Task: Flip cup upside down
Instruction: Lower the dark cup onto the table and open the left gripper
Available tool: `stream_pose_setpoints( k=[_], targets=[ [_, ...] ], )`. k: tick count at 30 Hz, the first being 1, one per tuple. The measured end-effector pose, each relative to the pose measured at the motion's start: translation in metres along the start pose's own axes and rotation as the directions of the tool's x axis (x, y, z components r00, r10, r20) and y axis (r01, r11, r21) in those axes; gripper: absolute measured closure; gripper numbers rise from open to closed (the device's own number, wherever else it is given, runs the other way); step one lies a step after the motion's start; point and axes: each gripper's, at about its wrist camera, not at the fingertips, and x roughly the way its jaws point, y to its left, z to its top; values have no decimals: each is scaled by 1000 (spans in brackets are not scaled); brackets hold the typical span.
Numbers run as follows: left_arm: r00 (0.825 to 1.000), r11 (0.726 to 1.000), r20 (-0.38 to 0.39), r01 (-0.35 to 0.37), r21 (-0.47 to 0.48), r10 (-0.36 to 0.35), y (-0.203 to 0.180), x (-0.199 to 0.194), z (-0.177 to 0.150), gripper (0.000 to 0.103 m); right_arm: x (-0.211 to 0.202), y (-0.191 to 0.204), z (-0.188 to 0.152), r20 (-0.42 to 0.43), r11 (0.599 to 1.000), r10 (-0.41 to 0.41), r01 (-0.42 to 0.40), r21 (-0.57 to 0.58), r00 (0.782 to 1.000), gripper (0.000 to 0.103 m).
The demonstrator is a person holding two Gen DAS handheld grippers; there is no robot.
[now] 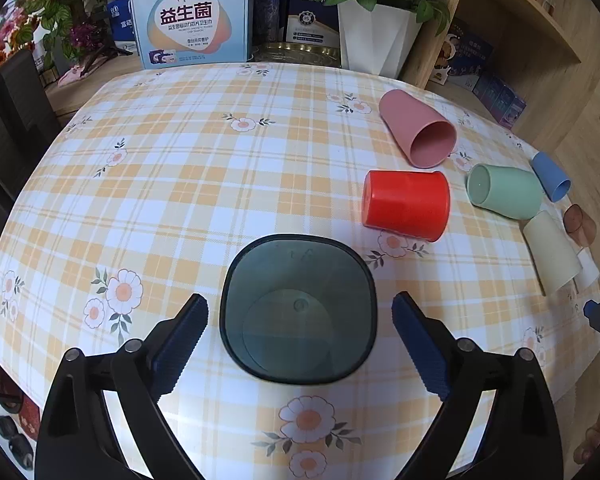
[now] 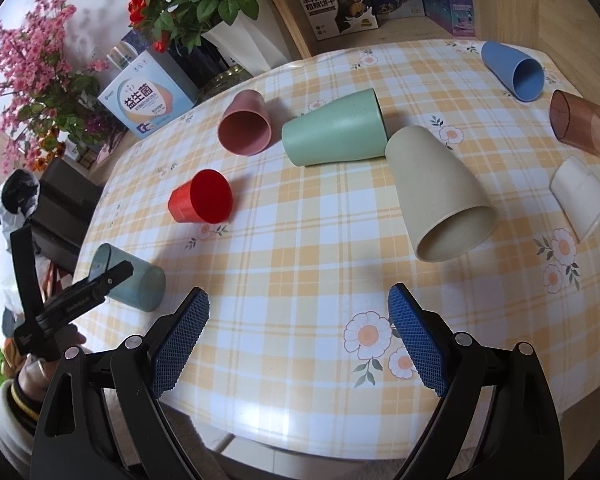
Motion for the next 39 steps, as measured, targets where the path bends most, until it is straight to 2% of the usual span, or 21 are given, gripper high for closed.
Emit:
stream_pose_setpoints(
  k=[4,11,16,20,23,26,28,35,39],
  targets=[
    [1000,1000,3,-1,-21,1,1,-11,0,6,-11,4,0,20,1000,6,-6,-6,1000,15],
    [998,1000,65,14,-11,-14,-3,-52,3,6,-40,19,-4,61,999,26,-24,-40,998,15],
    [984,1000,175,30,9,-31,-11,-108,6,6,-81,38,-12,147,996,27,-14,-88,989,15],
    [962,999,271,30,22,-34,-19,-158,8,6,-124,51,-18,235,994,10,17,-111,972,15],
    [941,999,338,3,33,-14,-27,-196,7,6,-152,62,-22,295,989,-23,65,-133,955,15],
    [907,999,421,-8,37,-8,-35,-235,1,6,-181,72,-26,354,985,-49,105,-140,934,15],
    [891,999,455,-5,36,-12,-39,-253,-4,6,-199,78,-31,394,983,-57,121,-140,917,15],
    [837,998,547,-40,54,4,-59,-296,-33,6,-224,93,-47,484,972,-88,181,-148,871,15],
    [823,996,569,-48,73,-2,-65,-305,-48,6,-225,94,-56,492,968,-108,204,-147,864,15]
  ],
)
